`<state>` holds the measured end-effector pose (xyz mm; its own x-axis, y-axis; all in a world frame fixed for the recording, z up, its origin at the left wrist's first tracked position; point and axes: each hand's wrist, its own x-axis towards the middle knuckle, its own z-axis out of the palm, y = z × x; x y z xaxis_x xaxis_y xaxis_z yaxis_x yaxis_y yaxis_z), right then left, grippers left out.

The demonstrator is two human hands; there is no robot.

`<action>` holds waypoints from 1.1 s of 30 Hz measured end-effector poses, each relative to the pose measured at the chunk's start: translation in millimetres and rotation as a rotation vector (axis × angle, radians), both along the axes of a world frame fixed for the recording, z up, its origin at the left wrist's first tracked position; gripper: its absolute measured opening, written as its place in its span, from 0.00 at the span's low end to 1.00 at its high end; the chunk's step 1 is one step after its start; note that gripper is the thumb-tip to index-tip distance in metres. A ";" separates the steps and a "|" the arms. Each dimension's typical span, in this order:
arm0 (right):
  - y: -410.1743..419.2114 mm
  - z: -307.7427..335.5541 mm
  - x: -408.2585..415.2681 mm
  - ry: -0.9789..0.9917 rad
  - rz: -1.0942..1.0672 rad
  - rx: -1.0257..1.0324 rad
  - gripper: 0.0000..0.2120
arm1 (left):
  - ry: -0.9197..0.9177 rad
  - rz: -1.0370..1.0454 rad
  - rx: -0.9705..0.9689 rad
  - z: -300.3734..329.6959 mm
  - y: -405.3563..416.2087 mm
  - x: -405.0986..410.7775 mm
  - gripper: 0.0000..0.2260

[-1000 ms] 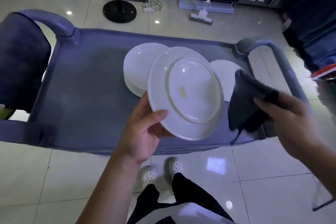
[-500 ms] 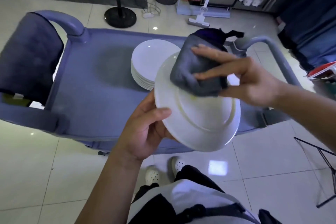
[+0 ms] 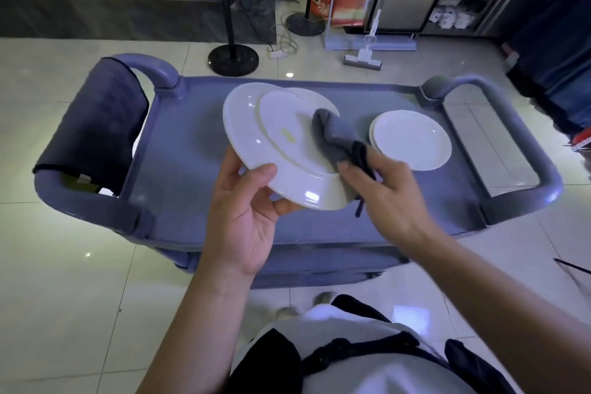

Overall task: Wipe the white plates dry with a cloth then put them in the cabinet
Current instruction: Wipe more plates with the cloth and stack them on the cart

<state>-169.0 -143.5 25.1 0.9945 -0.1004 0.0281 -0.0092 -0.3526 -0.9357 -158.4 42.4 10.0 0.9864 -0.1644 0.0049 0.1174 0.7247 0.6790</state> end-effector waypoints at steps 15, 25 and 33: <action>-13.1 45.2 2.9 0.278 -0.240 0.465 0.07 | 0.057 -0.042 0.211 -18.0 9.9 19.9 0.20; 29.8 20.7 19.7 0.040 0.001 0.138 0.06 | -0.029 -0.102 0.311 -4.8 -15.0 14.1 0.22; 30.2 -8.8 -2.7 -0.025 0.111 0.018 0.18 | 0.107 -0.017 0.267 -3.2 -16.0 16.8 0.22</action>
<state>-171.7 -113.3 16.3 0.9986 0.0099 0.0522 0.0525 -0.3330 -0.9414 -141.6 26.4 6.8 0.9761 -0.1624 -0.1443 0.2089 0.5191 0.8288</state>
